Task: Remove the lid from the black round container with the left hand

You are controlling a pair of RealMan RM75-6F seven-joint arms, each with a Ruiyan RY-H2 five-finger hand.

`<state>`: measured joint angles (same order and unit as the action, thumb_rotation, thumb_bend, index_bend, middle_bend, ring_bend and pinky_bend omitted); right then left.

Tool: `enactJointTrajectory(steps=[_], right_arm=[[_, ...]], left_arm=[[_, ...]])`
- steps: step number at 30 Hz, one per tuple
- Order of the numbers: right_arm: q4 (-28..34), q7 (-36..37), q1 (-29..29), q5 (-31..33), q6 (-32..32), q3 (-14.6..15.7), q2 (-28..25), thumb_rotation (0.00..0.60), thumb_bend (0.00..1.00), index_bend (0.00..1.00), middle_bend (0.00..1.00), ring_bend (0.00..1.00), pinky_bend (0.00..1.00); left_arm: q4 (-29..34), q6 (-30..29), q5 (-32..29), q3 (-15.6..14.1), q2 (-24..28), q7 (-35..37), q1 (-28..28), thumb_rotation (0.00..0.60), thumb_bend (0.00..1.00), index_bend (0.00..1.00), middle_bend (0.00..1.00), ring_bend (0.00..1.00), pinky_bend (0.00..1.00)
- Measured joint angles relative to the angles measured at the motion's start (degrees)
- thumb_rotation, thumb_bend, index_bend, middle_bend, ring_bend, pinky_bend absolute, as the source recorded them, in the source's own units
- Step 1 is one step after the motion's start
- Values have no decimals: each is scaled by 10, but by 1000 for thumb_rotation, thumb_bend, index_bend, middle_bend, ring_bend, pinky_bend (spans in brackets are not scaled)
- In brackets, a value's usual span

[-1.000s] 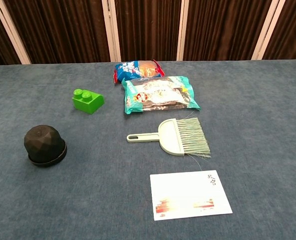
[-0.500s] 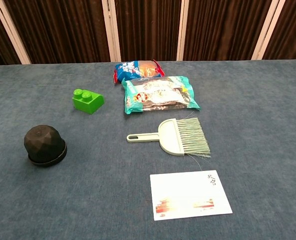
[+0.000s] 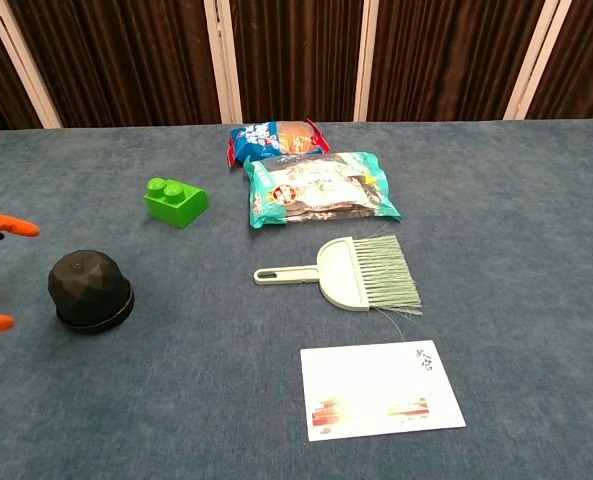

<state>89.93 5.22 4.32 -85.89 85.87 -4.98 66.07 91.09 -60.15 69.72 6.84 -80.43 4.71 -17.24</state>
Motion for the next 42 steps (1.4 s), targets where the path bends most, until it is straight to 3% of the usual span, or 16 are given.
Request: enactJointTrajectory(steps=[20, 42], right_arm=[[5, 9, -1, -1, 2, 0, -7, 600, 223, 102, 53, 106, 36], [0, -6, 2, -1, 2, -1, -1, 600, 223, 102, 54, 106, 36]], left_arm=[[-3, 16, -48, 0, -67, -101, -41, 600, 212, 132, 49, 0, 0], [-23, 4, -73, 0, -97, -139, -55, 600, 265, 130, 106, 0, 0]])
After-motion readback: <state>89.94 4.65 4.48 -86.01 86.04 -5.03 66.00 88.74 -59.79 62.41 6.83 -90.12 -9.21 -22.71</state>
